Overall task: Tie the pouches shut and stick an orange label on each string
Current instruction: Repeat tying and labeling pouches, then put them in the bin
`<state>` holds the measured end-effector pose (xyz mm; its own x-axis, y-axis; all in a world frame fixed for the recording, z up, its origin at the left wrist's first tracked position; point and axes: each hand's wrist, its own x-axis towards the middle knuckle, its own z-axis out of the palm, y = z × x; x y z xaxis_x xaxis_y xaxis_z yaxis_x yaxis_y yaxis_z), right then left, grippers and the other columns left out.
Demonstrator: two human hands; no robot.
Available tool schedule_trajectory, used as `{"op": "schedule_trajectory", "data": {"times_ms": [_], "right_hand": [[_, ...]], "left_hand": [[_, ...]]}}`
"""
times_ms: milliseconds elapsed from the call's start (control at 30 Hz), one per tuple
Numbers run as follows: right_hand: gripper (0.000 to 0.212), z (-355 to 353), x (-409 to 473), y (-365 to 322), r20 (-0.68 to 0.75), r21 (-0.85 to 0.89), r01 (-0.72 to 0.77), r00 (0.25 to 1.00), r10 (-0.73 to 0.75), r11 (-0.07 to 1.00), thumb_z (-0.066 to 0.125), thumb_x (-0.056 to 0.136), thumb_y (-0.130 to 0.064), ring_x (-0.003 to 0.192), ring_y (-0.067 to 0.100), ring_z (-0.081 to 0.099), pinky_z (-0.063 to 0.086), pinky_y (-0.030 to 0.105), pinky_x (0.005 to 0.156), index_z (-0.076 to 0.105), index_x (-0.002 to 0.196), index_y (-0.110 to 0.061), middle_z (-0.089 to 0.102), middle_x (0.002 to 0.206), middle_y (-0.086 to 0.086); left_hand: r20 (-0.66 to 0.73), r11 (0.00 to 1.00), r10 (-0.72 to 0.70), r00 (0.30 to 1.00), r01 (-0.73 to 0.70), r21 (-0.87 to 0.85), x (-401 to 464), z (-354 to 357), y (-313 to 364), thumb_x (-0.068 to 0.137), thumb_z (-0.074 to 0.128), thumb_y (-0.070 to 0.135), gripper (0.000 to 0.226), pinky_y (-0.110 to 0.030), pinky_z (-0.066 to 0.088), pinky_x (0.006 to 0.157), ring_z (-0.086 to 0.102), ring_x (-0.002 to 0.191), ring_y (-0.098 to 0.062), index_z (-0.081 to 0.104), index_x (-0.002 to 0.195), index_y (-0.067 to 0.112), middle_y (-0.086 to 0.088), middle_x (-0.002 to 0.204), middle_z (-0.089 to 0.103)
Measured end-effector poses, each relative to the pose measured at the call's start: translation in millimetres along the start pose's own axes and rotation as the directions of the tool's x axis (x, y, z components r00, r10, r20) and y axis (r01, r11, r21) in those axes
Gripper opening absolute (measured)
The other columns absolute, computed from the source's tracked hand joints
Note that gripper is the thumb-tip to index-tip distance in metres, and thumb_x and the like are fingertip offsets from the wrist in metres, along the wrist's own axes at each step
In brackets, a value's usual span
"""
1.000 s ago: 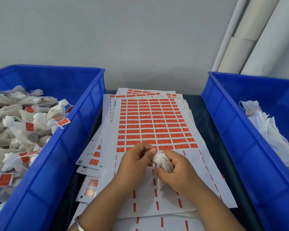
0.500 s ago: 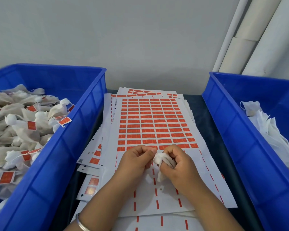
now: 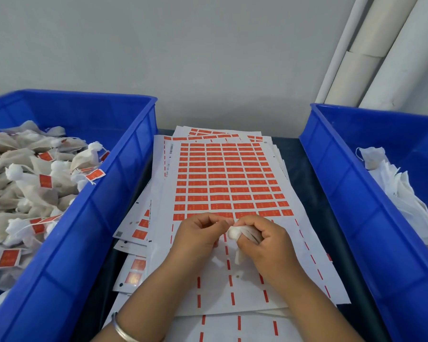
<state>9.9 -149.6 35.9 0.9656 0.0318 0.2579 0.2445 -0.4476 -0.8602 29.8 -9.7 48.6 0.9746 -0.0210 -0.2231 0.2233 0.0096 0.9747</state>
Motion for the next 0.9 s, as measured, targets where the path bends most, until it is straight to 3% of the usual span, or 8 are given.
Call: {"op": "schedule_trajectory", "data": {"times_ms": [133,233,400,500,600,767,900], "right_hand": [[0.017,0.8,0.6,0.8,-0.002,0.012,-0.037,0.999,0.037,0.999,0.067,0.085,-0.03,0.09,-0.014,0.053,0.043,-0.001,0.064,0.056,0.082,-0.043,0.059,0.081,-0.033],[0.01,2.9,1.3,1.3,0.026,0.042,-0.069,0.997,0.068,0.997,0.058,0.091,-0.03,0.084,-0.01,0.055,0.044,0.003,0.062,0.055,0.084,-0.038,0.061,0.079,-0.019],[0.008,1.3,3.2,2.1,0.015,0.146,-0.213,0.977,0.213,0.966,0.051,0.095,-0.029,0.08,0.003,0.06,0.044,0.005,0.057,0.056,0.09,-0.031,0.06,0.087,-0.012],[0.012,0.1,4.9,2.0,0.025,0.246,-0.298,0.953,0.301,0.922,0.05,0.094,-0.027,0.08,0.01,0.063,0.046,0.012,0.057,0.062,0.093,-0.026,0.064,0.085,-0.008],[0.019,-0.2,6.1,1.4,0.055,0.311,-0.341,0.938,0.342,0.887,0.051,0.092,-0.025,0.081,0.007,0.066,0.052,0.016,0.062,0.069,0.086,-0.028,0.069,0.081,-0.014],[0.023,0.0,6.9,3.6,0.104,0.46,-0.404,0.909,0.403,0.791,0.058,0.091,-0.024,0.098,0.019,0.066,0.054,0.034,0.087,0.074,0.084,-0.039,0.072,0.095,-0.011],[0.025,-3.2,8.3,2.2,0.198,0.567,-0.44,0.893,0.403,0.697,0.06,0.091,-0.02,0.095,0.019,0.067,0.054,0.031,0.085,0.076,0.08,-0.036,0.072,0.092,-0.005]], "left_hand": [[-0.014,0.997,-0.011,1.0,0.012,0.076,0.5,1.2,-1.0,0.086,0.063,0.025,0.021,-0.013,0.044,0.049,0.055,0.056,-0.008,0.071,0.067,0.027,0.011,0.056,0.064],[0.001,0.991,0.028,1.0,-0.028,0.132,-0.1,2.6,-1.4,0.087,0.062,0.022,0.019,-0.011,0.042,0.048,0.054,0.055,-0.007,0.068,0.069,0.027,0.014,0.052,0.06],[-0.018,0.971,0.16,0.987,-0.154,0.184,-3.9,3.4,0.1,0.085,0.065,0.017,0.016,-0.004,0.042,0.052,0.058,0.079,-0.008,0.06,0.084,0.032,0.014,0.084,0.061],[0.027,0.932,0.271,0.962,-0.269,0.241,-7.2,3.4,-2.3,0.08,0.07,0.014,0.022,-0.005,0.045,0.061,0.057,0.086,-0.007,0.058,0.083,0.033,0.015,0.091,0.057],[0.076,0.853,0.372,0.925,-0.374,0.364,-8.7,7.0,-5.2,0.076,0.075,0.024,0.021,-0.008,0.045,0.073,0.053,0.092,-0.002,0.059,0.072,0.036,0.02,0.093,0.054],[0.017,0.762,0.503,0.864,-0.453,0.463,-5.7,6.0,-8.3,0.072,0.075,0.032,0.026,0.005,0.035,0.074,0.04,0.101,0.014,0.058,0.073,0.051,0.028,0.094,0.05],[0.052,0.685,0.588,0.807,-0.53,0.5,-9.2,6.4,-9.3,0.071,0.072,0.036,0.03,-0.001,0.04,0.073,0.042,0.103,0.011,0.055,0.082,0.059,0.036,0.093,0.049]]}}
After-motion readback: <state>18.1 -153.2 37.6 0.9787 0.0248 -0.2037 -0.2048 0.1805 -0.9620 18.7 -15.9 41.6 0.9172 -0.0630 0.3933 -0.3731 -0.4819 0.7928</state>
